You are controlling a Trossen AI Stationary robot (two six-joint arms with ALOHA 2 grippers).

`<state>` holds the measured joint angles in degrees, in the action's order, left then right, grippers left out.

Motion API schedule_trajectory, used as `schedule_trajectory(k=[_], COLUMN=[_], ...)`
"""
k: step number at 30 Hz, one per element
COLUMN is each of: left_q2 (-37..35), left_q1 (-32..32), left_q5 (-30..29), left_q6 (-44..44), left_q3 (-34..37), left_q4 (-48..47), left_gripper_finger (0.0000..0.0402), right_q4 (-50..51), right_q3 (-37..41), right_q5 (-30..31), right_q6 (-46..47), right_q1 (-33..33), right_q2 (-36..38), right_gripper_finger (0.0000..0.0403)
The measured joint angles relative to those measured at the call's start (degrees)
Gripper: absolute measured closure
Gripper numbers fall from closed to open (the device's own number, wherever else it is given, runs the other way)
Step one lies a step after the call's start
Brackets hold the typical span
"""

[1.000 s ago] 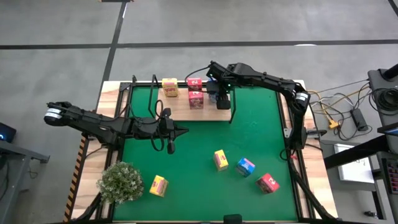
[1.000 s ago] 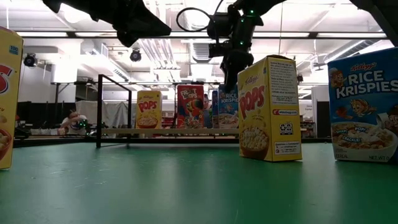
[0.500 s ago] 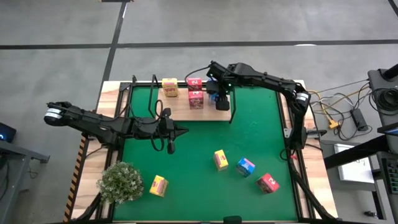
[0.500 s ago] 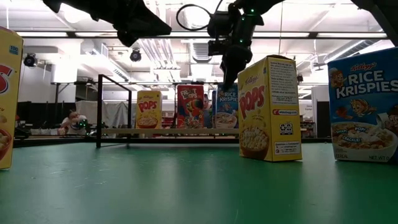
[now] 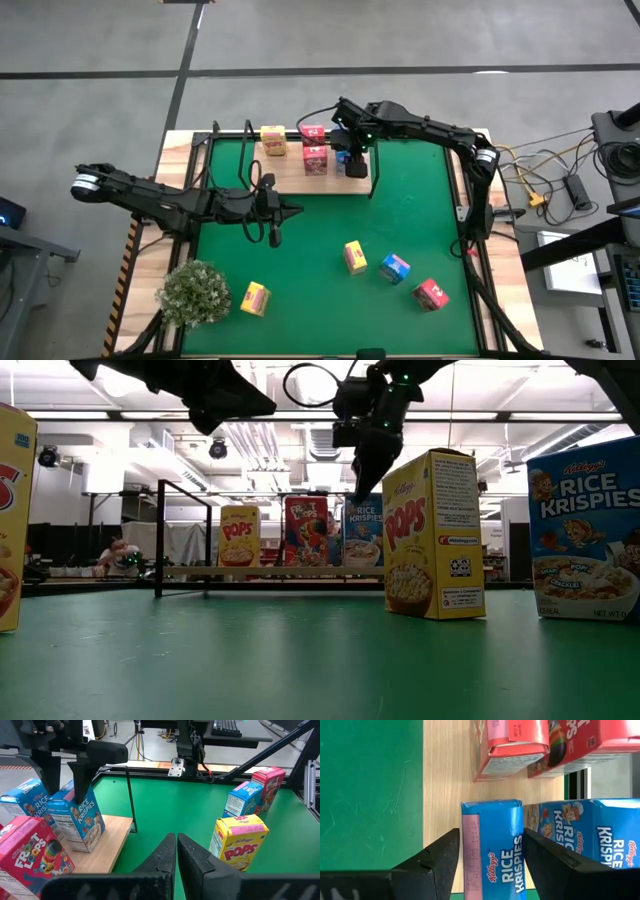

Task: Stack cereal on shelf
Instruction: Put the top blue cereal box on the shelf aligned with the other blue cereal box, then put the bottom yellow cereal box on the shelf aligned with the other yellow cereal box

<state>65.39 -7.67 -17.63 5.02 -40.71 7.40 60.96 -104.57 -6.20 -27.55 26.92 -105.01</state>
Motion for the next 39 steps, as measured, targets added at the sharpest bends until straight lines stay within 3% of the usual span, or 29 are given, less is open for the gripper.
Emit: schedule_trajectory(k=[9,22,31,39], left_q2=[-0.01,1.42,2.6,-0.33], left_q1=[0.0,-0.01,-0.1,-0.27], left_q5=[0.02,0.17,0.59,11.75], left_q6=[0.0,1.6,3.7,12.97], left_q3=[0.0,0.0,0.0,0.0], left_q4=[1.34,3.17,3.03,1.79], left_gripper_finger=[0.0402,0.0402,0.0402,0.0402], right_q4=[0.2,8.67,11.77,11.85], right_q3=[-0.29,-13.76,-15.29,-8.94], right_q5=[0.39,-0.18,-0.13,6.48], right_q6=[0.28,8.75,12.39,18.83], right_q1=[-0.02,-4.36,-14.46,-27.19], right_q2=[0.62,0.79,1.51,6.06], right_gripper_finger=[0.0191,0.0205,0.0223,0.0245])
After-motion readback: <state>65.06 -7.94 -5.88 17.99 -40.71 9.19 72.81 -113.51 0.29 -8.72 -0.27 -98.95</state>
